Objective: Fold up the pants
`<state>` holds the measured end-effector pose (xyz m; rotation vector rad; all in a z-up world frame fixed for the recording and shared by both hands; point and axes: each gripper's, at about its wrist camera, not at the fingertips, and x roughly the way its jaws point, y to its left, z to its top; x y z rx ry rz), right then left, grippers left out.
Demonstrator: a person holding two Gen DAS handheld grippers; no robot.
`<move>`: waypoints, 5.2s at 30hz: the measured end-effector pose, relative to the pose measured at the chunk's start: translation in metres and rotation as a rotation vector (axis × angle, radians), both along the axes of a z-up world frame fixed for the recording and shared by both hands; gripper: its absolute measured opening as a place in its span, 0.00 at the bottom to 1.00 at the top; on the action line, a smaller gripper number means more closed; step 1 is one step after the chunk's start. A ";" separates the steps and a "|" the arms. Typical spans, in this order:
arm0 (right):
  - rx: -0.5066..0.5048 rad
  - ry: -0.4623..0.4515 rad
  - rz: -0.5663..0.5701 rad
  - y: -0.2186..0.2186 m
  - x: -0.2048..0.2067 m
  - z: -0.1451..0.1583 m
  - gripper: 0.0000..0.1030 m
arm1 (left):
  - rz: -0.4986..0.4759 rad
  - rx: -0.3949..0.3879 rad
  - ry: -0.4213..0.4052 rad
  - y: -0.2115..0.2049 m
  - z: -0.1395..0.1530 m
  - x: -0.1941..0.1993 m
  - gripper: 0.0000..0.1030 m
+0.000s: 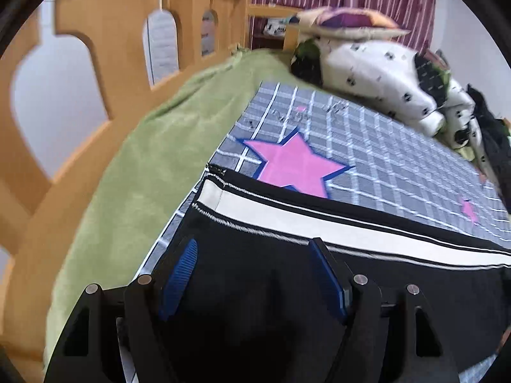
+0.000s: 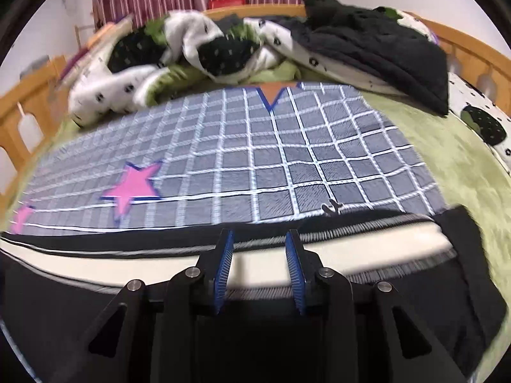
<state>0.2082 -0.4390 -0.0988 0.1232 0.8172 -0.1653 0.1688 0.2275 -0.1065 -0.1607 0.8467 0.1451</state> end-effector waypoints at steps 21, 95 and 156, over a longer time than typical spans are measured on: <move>-0.041 -0.157 0.161 0.177 -0.143 0.153 0.63 | -0.164 -0.096 -0.211 -0.086 0.142 -0.144 0.70; 0.328 -0.023 0.199 0.098 -0.137 0.005 0.63 | -0.362 0.067 -0.093 -0.198 -0.030 -0.140 0.70; 0.051 -0.102 0.125 0.081 -0.211 -0.002 0.57 | -0.327 -0.002 0.022 -0.204 -0.057 -0.117 0.51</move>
